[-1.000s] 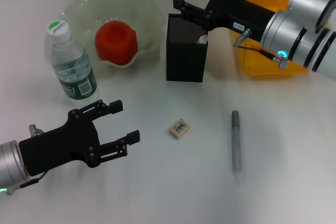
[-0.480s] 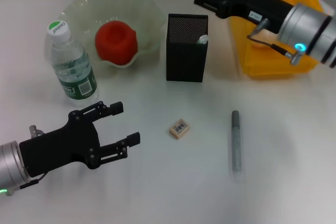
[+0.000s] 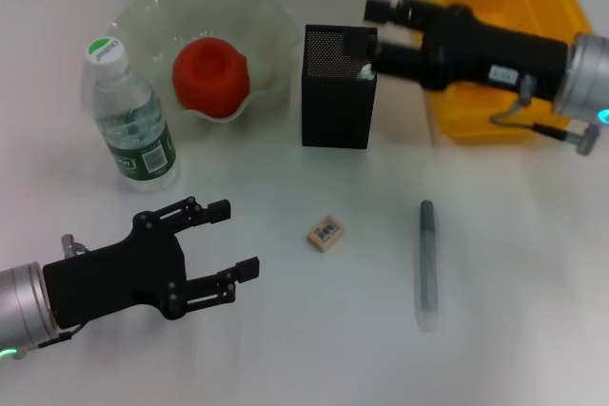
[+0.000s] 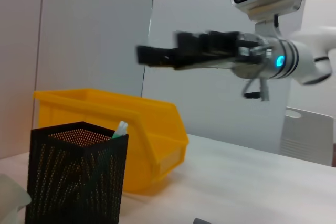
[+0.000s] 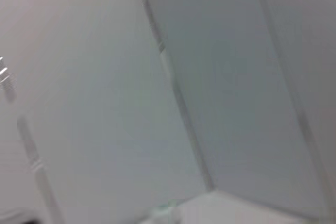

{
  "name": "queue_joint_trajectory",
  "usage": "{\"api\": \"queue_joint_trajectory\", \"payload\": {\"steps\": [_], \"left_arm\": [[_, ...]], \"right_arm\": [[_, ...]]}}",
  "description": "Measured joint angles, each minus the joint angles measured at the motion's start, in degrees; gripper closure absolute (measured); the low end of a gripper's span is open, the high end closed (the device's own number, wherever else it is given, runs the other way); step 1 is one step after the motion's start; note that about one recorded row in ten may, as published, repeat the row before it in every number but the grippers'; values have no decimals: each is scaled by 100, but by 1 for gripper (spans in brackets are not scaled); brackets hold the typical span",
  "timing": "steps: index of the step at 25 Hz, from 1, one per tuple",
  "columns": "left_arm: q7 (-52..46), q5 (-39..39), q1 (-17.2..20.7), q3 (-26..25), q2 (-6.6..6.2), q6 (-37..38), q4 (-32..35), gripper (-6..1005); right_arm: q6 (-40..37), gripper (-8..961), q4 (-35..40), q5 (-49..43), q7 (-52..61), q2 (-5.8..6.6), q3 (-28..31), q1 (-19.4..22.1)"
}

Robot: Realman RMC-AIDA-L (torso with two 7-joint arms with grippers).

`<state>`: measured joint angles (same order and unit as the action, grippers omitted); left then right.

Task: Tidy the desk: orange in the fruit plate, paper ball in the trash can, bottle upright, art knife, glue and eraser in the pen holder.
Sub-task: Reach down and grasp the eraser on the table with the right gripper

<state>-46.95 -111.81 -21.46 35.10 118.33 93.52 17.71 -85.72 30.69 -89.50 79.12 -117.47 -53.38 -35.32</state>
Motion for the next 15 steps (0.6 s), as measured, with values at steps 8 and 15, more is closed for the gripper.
{"api": "queue_joint_trajectory", "payload": {"steps": [8,15], "left_arm": [[12,2,15,22,-12,-22,14,208],[15,2,48,23,-16,-17,13,208]], "right_arm": [[-839,261,545,-1590,481,171,9,-275],[-805,273,546,-3232,834,65,-35,-948]]}}
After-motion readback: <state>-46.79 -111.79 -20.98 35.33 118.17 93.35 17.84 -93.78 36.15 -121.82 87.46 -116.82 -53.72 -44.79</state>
